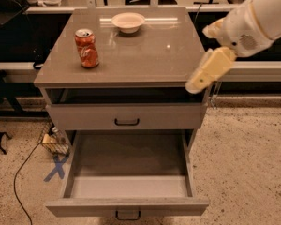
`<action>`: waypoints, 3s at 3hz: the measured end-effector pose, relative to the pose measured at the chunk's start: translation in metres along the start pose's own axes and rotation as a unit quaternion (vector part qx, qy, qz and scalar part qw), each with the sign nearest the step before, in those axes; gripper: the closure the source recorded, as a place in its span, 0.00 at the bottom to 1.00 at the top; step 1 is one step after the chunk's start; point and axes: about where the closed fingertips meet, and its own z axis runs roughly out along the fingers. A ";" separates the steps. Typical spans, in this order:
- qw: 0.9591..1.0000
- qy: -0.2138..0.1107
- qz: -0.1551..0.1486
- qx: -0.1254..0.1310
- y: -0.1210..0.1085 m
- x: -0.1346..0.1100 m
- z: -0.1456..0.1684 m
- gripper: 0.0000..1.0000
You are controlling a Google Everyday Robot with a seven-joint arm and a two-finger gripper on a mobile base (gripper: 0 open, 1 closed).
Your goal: Place coke can into middle drawer
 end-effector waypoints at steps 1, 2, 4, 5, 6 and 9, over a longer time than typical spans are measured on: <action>0.991 -0.124 0.042 -0.020 -0.025 -0.067 0.056 0.00; 0.989 -0.140 0.050 -0.006 -0.034 -0.073 0.058 0.00; 0.987 -0.147 0.061 -0.002 -0.035 -0.080 0.078 0.00; 0.983 -0.170 0.074 -0.006 -0.038 -0.111 0.140 0.00; 0.978 -0.189 0.083 0.011 -0.049 -0.150 0.194 0.00; 0.952 -0.262 0.145 0.063 -0.063 -0.221 0.297 0.00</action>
Offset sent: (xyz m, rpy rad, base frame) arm 0.0455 0.0613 0.0031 0.2215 -0.0114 0.0094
